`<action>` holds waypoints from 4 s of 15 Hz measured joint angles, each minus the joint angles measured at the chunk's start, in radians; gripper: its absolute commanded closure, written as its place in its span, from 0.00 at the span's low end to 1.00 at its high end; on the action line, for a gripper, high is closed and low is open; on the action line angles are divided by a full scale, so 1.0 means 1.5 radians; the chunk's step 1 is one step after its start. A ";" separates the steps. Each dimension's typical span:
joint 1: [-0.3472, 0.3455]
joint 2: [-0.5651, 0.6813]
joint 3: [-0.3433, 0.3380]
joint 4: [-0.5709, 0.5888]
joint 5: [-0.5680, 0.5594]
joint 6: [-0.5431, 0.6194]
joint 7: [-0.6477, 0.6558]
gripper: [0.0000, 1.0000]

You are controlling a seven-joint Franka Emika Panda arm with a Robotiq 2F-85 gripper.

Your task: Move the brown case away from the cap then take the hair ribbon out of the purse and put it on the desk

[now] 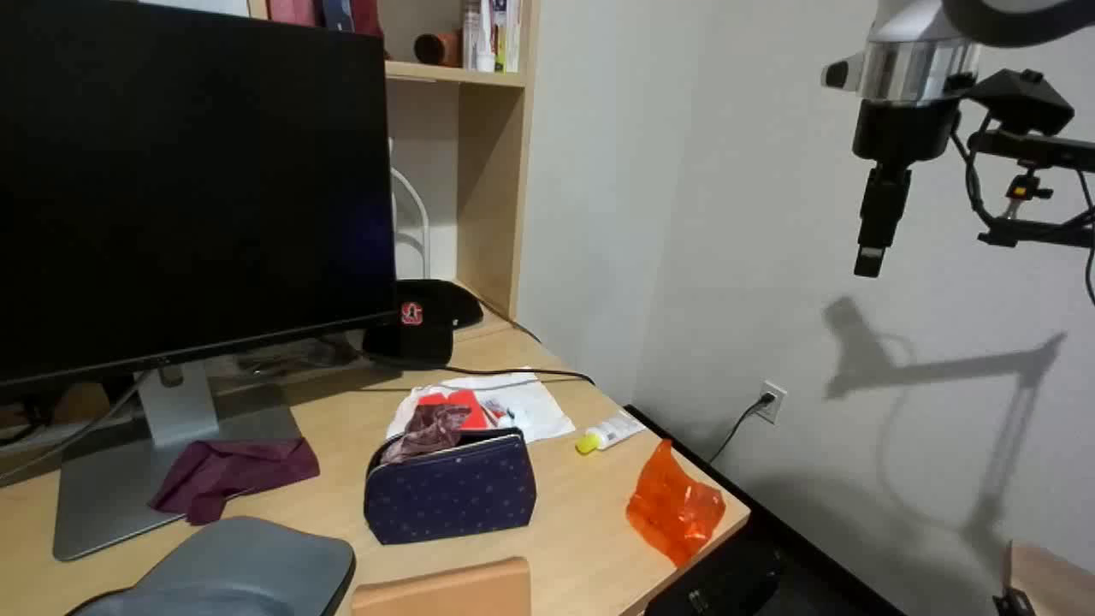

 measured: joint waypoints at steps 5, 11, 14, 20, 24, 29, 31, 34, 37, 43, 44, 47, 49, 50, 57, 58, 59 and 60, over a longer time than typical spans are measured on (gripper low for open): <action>0.018 0.006 0.003 0.000 0.001 0.000 -0.014 0.00; 0.101 0.051 0.051 0.000 0.006 0.001 -0.079 0.00; 0.145 0.081 0.082 0.000 0.015 0.001 -0.116 0.00; 0.184 0.093 0.111 0.007 0.023 0.001 -0.234 0.00; 0.181 0.080 0.110 0.012 0.022 0.001 -0.239 0.00; 0.183 0.094 0.098 -0.004 0.068 0.080 -0.335 0.00; 0.185 0.118 0.092 -0.022 0.109 0.158 -0.400 0.00; 0.192 0.170 0.095 -0.040 0.188 0.273 -0.506 0.00; 0.208 0.220 0.115 -0.036 0.286 0.314 -0.629 0.00; 0.218 0.297 0.198 0.021 0.350 0.262 -0.757 0.00; 0.219 0.308 0.209 0.031 0.350 0.253 -0.762 0.00; 0.218 0.345 0.238 0.060 0.365 0.246 -0.779 0.00; 0.214 0.366 0.249 0.080 0.382 0.248 -0.818 0.00; 0.211 0.371 0.252 0.086 0.383 0.248 -0.825 0.00; 0.214 0.385 0.253 0.090 0.371 0.252 -0.683 0.00; 0.218 0.393 0.254 0.091 0.365 0.253 -0.640 0.00; 0.223 0.404 0.255 0.093 0.359 0.254 -0.599 0.00; 0.227 0.416 0.257 0.096 0.352 0.254 -0.566 0.00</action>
